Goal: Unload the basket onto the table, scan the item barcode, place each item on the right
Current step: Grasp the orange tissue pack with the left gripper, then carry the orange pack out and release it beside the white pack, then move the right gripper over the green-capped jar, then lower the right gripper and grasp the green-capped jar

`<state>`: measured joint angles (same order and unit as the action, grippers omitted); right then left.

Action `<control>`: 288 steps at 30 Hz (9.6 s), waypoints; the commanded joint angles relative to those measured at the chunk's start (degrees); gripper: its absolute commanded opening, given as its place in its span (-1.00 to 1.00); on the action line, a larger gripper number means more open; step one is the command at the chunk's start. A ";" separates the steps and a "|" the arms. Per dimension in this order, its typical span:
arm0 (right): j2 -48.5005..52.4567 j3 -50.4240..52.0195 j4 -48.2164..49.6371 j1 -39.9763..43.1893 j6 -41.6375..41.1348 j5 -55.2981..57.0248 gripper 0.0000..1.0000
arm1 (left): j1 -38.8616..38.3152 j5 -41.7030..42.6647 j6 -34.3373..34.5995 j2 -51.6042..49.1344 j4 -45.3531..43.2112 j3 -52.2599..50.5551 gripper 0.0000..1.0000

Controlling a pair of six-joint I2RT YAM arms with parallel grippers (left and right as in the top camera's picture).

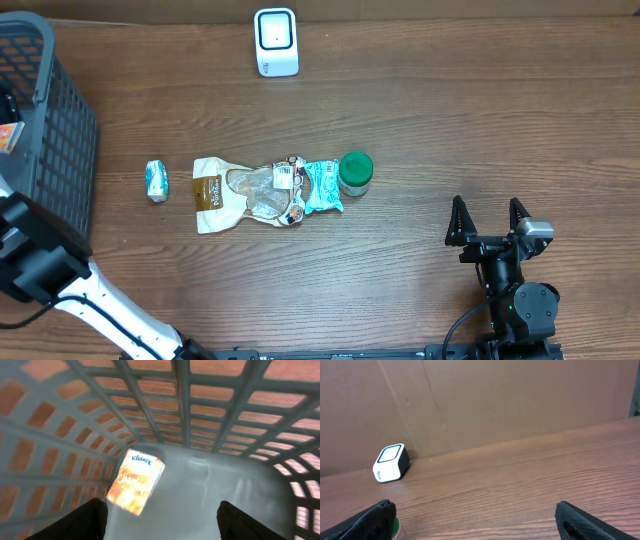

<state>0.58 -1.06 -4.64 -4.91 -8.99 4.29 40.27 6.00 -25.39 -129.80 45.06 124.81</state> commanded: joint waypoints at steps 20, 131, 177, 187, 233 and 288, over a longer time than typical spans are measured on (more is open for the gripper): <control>-0.42 0.59 0.26 0.20 0.09 0.11 1.00 | 0.37 -5.09 -9.11 -13.03 -5.99 0.42 0.33; -0.42 0.59 2.67 0.15 0.11 -1.22 1.00 | -4.17 -0.59 21.29 36.50 25.55 -7.41 0.99; 90.16 -81.64 -48.89 -9.55 -3.32 -24.46 0.82 | -4.20 -0.59 21.29 35.93 25.62 -7.41 0.99; 101.26 -81.64 -44.09 -20.92 -6.10 -8.07 0.95 | -4.20 -0.59 21.29 35.93 25.64 -7.41 0.99; 107.54 -88.15 -48.83 -23.58 34.67 0.13 0.25 | -4.20 -0.59 21.29 35.93 25.62 -7.41 0.99; 115.16 -94.82 -59.32 -19.50 40.57 -15.08 0.29 | -4.20 -0.59 21.29 35.93 25.64 -7.41 0.99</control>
<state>116.31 -94.32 -63.86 -24.16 17.12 -7.38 36.05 4.97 -3.20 -93.69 70.74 117.58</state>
